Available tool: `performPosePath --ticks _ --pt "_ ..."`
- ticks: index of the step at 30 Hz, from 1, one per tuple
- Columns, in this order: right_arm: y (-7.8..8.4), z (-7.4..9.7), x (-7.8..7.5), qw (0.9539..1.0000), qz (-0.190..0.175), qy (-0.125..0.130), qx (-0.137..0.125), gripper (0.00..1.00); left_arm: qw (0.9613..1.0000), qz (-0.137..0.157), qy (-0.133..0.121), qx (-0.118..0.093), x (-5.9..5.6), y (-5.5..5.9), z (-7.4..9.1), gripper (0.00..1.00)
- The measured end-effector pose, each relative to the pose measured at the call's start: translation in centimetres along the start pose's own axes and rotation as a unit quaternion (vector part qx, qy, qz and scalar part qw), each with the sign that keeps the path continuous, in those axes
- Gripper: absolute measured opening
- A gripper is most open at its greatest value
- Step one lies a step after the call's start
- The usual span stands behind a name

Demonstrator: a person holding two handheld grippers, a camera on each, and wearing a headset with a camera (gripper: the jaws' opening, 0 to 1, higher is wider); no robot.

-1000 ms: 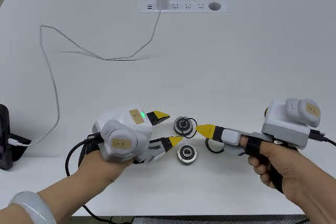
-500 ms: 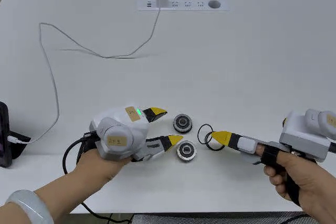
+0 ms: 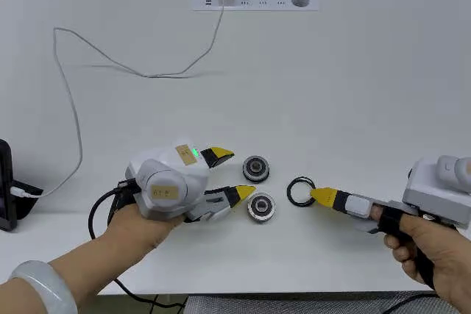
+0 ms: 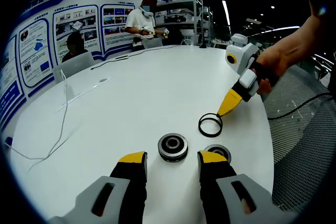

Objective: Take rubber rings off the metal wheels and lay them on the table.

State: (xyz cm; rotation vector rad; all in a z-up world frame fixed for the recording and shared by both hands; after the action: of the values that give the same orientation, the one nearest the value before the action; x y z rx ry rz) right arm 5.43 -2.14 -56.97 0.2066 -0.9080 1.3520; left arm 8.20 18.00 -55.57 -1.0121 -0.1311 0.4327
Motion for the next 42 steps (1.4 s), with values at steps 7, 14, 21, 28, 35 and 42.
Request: performPosePath --ticks 7,14,21,28,35,42 --pt "-0.1 0.4 0.5 0.9974 0.069 0.019 0.007 0.12 1.0 0.0 0.001 0.001 0.1 0.1 0.0 0.4" --pt "-0.4 1.0 0.6 0.991 0.128 0.039 0.015 0.14 1.0 -0.001 0.002 -0.001 0.0 -0.1 -0.1 0.39" --pt "-1.1 0.6 0.7 0.992 0.122 0.031 0.004 0.15 1.0 -0.004 0.004 -0.004 -0.1 -0.5 -0.4 0.37" --pt "-1.7 -1.1 2.2 0.9934 0.114 0.011 -0.002 0.14 0.9999 -0.01 0.011 -0.003 -0.1 -0.9 -0.9 0.28" --pt "-1.6 -2.7 3.8 0.9926 0.121 -0.005 0.004 0.14 0.9998 -0.019 0.005 0.008 0.3 -1.0 -1.4 0.21" --pt "-1.6 -3.5 4.4 0.9922 0.124 -0.015 0.007 0.14 0.9997 -0.018 0.004 0.017 0.4 -0.9 -1.6 0.18"
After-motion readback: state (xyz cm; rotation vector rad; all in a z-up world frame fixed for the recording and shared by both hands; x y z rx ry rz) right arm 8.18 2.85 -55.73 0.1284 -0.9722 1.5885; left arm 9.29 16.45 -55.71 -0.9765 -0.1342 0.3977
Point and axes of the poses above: the centre of the closed fingertips' face, and the gripper's own axes: z roughly backward along the fingers, x roughly to its left, y roughly out of its underside, the point moved 7 cm from there along z, roughly backward along the fingers, and after that the axes turned 11 degrees about y, right-handed, at the moved point
